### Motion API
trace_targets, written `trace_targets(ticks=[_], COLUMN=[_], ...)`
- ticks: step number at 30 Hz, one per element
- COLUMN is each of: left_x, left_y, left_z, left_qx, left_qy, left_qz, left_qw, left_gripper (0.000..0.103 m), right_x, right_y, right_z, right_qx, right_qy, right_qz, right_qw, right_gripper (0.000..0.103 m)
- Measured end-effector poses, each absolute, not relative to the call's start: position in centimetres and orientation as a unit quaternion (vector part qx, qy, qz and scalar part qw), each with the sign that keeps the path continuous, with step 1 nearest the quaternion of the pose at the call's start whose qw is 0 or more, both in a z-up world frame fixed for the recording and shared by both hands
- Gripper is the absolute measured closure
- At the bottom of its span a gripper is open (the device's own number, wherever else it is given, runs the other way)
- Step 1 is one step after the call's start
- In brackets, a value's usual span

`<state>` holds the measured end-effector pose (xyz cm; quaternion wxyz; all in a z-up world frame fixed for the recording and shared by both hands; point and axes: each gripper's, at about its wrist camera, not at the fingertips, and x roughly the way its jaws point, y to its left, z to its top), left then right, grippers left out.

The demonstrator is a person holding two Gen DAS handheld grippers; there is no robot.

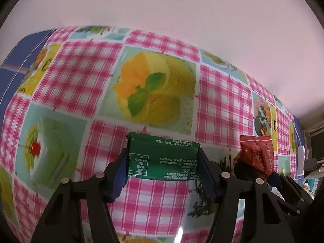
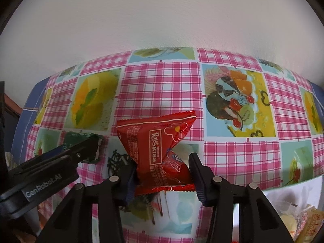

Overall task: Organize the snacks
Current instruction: 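Carry the red pack and green pack over the white tray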

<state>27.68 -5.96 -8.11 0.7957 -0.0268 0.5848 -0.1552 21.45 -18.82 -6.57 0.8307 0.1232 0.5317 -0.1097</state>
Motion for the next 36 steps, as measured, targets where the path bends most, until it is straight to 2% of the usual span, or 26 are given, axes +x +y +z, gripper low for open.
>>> trace_targets(ticks=[11,36], left_x=[21.3,8.9], left_y=[-2.9,-1.6], left_z=[-6.1,0.6], left_qx=[-0.097,-0.117], left_qy=[0.572,0.517], left_qz=[-0.134,-0.120], left_qw=[0.804,0.840], left_gripper=[0.037,0.037], right_x=[15.7,1.9], right_y=[-17.8,-16.7], right_z=[-5.3,1.9], right_qx=[0.137,0.165], right_qy=[0.542,0.492], right_qz=[-0.101,-0.132], right_qw=[0.823,0.844], right_gripper=[0.053,0.053])
